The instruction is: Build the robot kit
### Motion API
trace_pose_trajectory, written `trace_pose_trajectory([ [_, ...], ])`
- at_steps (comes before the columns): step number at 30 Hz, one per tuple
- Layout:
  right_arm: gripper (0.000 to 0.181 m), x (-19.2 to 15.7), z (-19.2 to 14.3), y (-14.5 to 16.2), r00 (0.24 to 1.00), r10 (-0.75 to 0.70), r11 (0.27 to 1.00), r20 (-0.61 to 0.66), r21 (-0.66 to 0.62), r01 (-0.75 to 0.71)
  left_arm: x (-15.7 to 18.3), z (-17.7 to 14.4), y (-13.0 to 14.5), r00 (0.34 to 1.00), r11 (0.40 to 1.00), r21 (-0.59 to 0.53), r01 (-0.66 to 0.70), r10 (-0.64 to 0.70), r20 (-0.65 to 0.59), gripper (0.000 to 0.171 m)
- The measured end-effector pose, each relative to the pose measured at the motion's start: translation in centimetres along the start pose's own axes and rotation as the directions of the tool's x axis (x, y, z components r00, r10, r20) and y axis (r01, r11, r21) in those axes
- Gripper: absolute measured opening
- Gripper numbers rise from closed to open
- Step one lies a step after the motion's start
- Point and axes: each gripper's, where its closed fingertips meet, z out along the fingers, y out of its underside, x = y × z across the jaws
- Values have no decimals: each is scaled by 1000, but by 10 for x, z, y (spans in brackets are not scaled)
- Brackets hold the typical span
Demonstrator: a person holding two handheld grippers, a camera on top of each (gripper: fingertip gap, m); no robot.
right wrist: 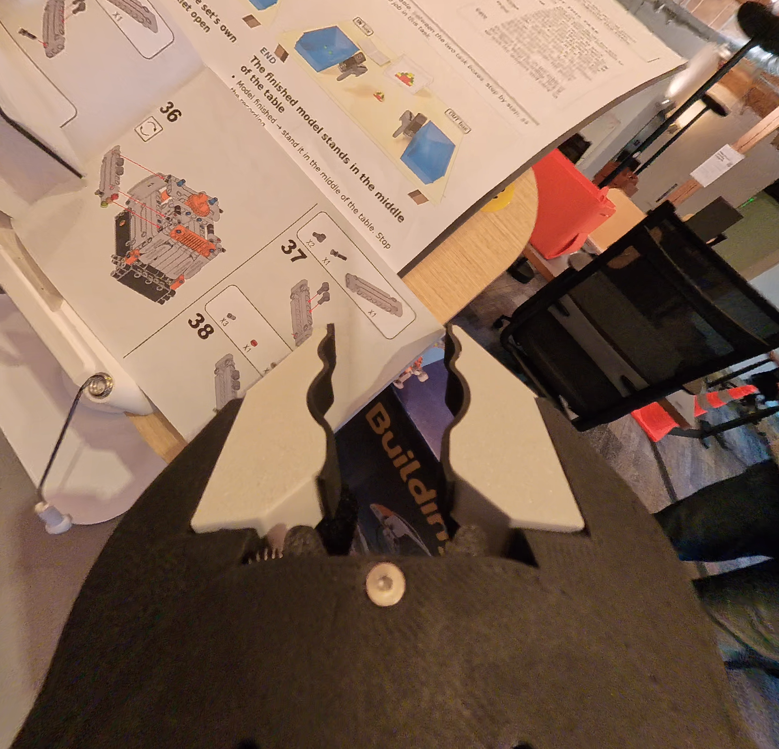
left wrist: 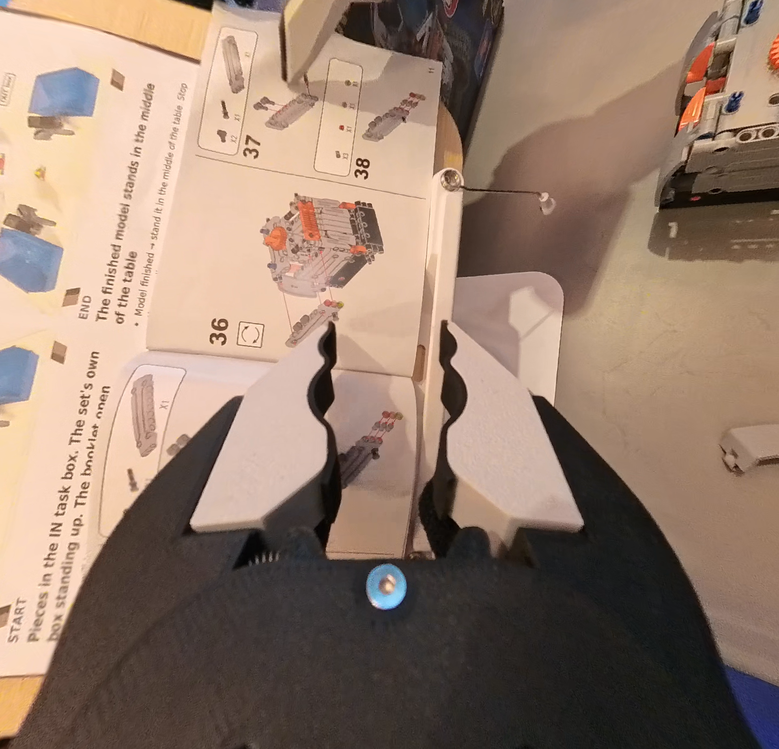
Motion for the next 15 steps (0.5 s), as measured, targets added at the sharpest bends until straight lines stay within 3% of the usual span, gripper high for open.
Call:
trace_pose_trajectory([
  [3,49,2,-3,-2,998,-38,999,-40,13,38,1,3,1,1000,1000,8,1,-1,-7,47],
  [11,40,-4,1,1,1000,-16,1000,16,-1,16,0,6,2,1000,1000,15,7,-7,-16,46],
  [15,26,-5,1,1,1000,-17,1000,20,-9,18,0,6,2,1000,1000,19,14,-14,-25,46],
])
